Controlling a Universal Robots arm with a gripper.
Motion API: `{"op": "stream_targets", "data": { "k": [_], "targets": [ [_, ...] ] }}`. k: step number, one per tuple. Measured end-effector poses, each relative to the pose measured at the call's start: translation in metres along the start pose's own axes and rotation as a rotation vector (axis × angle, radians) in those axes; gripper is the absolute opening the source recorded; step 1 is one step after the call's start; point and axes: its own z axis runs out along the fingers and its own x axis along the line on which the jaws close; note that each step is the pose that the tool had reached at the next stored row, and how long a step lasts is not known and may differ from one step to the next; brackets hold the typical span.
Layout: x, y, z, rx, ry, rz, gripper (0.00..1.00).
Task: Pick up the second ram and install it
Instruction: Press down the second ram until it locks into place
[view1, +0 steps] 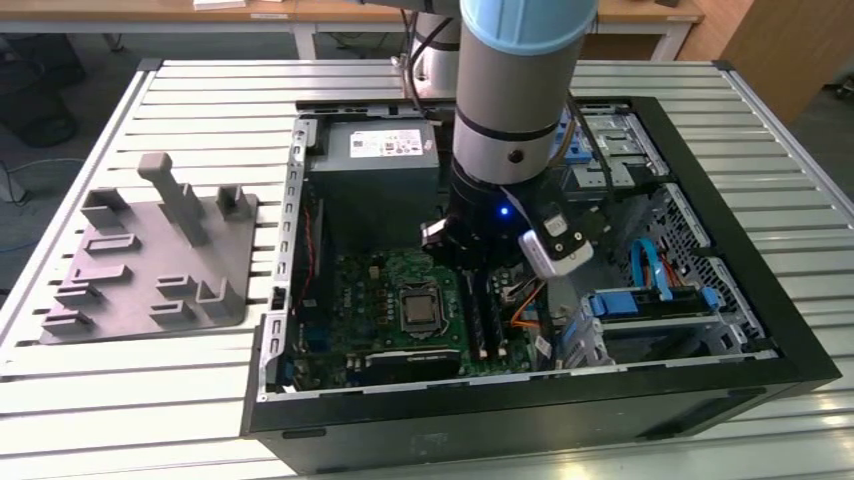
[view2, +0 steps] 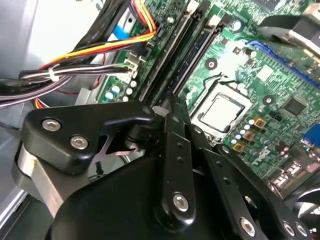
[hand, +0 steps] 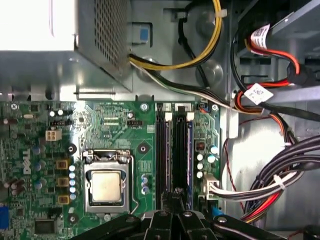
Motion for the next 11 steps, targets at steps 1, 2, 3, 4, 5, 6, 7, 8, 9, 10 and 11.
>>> {"op": "stream_targets", "data": {
  "k": [1, 2, 3, 4, 5, 6, 7, 8, 9, 10, 11],
  "targets": [
    [-0.0001, 0.0005, -0.0001, 0.0000, 0.0000, 0.000, 0.10],
    [-0.0001, 0.0006, -0.0008, 0.0002, 0.0001, 0.000, 0.10],
    [-0.0001, 0.0006, -0.0026, 0.0002, 0.0001, 0.000, 0.10],
    [-0.0002, 0.0006, -0.0052, -0.0002, 0.0000, 0.000, 0.10],
    [-0.0002, 0.0006, -0.0067, -0.0001, 0.0001, 0.000, 0.10],
    [-0.0002, 0.0006, -0.0070, -0.0002, 0.0000, 0.000, 0.10],
    [-0.0002, 0.0006, -0.0069, -0.0004, 0.0000, 0.000, 0.10],
    [-0.0002, 0.0006, -0.0070, -0.0004, -0.0001, 0.000, 0.10],
    [-0.0002, 0.0006, -0.0070, -0.0004, -0.0001, 0.000, 0.10],
    [-0.0002, 0.0006, -0.0071, -0.0002, 0.0000, 0.000, 0.10],
    [-0.0002, 0.0006, -0.0071, -0.0001, 0.0000, 0.000, 0.10]
  ]
}}
